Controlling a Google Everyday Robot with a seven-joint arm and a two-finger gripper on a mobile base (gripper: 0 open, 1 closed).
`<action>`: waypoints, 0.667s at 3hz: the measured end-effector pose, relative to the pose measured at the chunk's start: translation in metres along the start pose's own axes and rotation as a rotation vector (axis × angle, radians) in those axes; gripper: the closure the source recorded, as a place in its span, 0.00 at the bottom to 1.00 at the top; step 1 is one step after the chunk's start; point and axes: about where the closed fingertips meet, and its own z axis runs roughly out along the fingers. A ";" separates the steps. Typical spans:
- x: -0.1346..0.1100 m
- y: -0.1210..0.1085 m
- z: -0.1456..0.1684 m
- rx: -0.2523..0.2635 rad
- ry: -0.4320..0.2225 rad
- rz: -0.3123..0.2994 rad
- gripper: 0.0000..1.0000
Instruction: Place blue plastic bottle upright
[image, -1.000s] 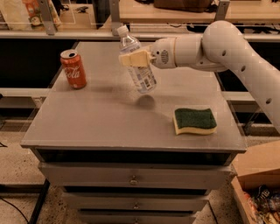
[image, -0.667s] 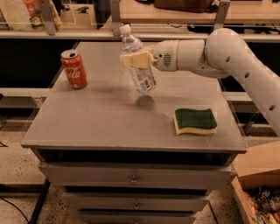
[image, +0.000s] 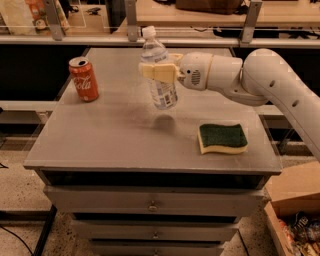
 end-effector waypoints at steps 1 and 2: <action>-0.001 0.001 0.000 -0.001 0.001 -0.001 1.00; -0.021 0.013 -0.004 -0.007 -0.011 -0.028 1.00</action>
Offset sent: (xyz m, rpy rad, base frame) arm -0.0212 -0.0061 0.0487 0.0038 -0.0672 0.0012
